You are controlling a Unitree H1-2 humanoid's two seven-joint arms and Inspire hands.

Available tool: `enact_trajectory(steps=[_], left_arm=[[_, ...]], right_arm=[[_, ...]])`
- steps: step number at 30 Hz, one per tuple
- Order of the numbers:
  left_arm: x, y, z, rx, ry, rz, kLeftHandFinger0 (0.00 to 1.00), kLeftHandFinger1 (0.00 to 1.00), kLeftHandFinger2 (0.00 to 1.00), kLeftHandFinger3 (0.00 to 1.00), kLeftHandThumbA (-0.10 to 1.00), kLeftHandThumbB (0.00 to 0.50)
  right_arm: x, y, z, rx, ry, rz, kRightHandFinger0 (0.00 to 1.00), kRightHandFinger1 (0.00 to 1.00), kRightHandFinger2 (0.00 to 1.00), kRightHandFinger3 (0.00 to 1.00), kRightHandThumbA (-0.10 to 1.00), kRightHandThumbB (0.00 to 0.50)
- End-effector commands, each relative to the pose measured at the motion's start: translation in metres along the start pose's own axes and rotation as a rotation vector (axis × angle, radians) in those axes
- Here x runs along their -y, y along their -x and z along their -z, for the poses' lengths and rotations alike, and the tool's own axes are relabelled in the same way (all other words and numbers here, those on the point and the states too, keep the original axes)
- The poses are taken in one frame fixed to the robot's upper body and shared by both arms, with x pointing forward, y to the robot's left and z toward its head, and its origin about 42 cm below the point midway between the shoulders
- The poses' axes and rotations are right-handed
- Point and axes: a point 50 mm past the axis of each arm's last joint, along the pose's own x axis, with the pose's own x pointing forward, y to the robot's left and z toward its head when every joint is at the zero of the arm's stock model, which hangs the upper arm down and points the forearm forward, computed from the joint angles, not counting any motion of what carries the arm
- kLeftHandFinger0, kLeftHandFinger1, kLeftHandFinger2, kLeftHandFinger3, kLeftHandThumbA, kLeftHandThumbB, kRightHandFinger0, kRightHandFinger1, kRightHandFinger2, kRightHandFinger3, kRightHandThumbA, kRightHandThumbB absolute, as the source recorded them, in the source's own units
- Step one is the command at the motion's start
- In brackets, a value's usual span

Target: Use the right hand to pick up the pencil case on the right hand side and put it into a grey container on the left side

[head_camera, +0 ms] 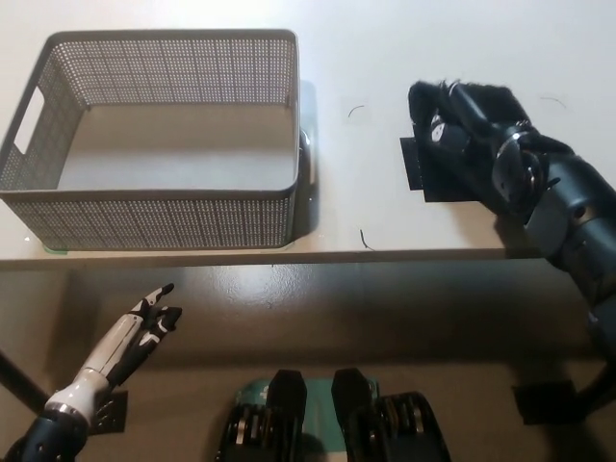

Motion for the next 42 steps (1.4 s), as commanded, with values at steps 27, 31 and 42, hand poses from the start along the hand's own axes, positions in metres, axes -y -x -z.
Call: enact_trajectory(steps=[27, 31, 42], left_arm=[[-0.007, 0.001, -0.003, 0.041, -0.02, 0.019, 1.0, 0.74, 0.79, 1.0, 1.0, 0.5], [-0.003, 0.001, -0.004, 0.047, -0.027, 0.038, 1.0, 0.74, 0.78, 1.0, 1.0, 0.5], [0.013, -0.008, -0.012, 0.058, -0.04, 0.106, 1.0, 0.75, 0.78, 1.0, 1.0, 0.5]], right_arm=[[0.172, 0.035, -0.195, 0.683, -0.106, 0.52, 0.0, 0.26, 0.77, 0.61, -0.1, 0.193], [0.171, 0.038, -0.214, 0.722, -0.1, 0.541, 0.0, 0.33, 0.79, 0.81, -0.1, 0.185], [0.17, 0.044, -0.262, 0.743, -0.126, 0.515, 0.0, 0.14, 0.43, 0.24, -0.1, 0.211]])
